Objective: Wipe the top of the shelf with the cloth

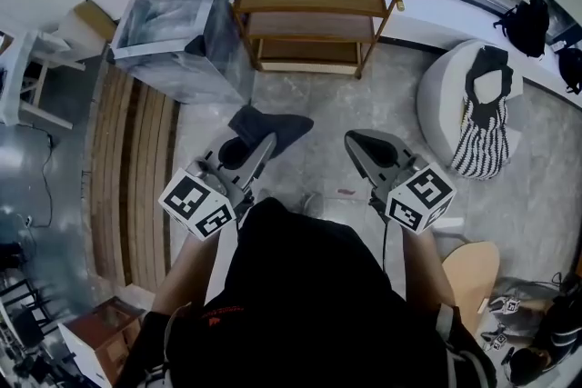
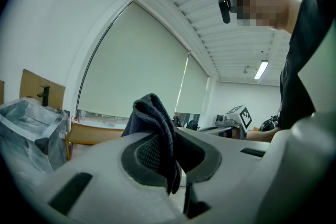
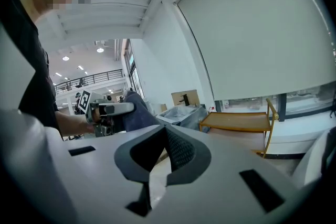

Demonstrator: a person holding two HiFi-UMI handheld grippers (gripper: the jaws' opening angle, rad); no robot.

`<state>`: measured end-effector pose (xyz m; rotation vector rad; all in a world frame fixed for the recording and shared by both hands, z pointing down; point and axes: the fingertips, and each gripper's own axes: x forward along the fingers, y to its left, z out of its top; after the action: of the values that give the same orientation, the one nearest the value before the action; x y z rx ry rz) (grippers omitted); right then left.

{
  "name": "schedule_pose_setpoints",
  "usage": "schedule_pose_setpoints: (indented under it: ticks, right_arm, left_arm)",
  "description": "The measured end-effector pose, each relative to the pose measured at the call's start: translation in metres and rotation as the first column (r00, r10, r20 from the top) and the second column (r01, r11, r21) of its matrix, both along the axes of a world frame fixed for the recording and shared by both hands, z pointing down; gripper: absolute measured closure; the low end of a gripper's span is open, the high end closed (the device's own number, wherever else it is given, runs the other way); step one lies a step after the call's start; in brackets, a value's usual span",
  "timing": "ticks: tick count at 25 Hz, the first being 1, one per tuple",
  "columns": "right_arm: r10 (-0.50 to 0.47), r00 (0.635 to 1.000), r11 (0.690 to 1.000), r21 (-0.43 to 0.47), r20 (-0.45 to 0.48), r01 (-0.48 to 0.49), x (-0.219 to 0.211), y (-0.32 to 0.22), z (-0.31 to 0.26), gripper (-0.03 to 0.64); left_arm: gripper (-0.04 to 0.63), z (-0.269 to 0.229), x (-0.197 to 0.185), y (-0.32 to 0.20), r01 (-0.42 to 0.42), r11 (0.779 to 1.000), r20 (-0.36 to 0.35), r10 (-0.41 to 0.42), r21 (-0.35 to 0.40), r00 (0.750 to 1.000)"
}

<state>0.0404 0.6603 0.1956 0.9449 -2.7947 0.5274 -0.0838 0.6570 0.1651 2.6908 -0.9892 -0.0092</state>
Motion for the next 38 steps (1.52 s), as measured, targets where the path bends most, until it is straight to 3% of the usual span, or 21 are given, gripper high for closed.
schedule_pose_setpoints:
  ticks: [19, 29, 38]
  right_arm:
    - [-0.019, 1.0, 0.999, -0.028, -0.018, 0.018, 0.01, -0.061, 0.019, 0.612]
    - [-0.028, 0.999, 0.997, -0.076, -0.024, 0.026, -0.035, -0.15, 0.04, 0.612]
    - [-0.014, 1.0, 0.993, -0.118, -0.018, 0.012, -0.087, -0.255, 0.051, 0.612]
  left_arm:
    - [0.557, 0.013, -0.001, -0.07, 0.036, 0.999, -0.011, -0.036, 0.004, 0.999]
    - [0.557, 0.038, -0.044, -0.159, 0.044, 0.998, -0.023, -0.045, -0.049, 0.999]
    - [0.557, 0.052, -0.088, -0.264, -0.013, 0.997, 0.013, 0.014, -0.079, 1.0]
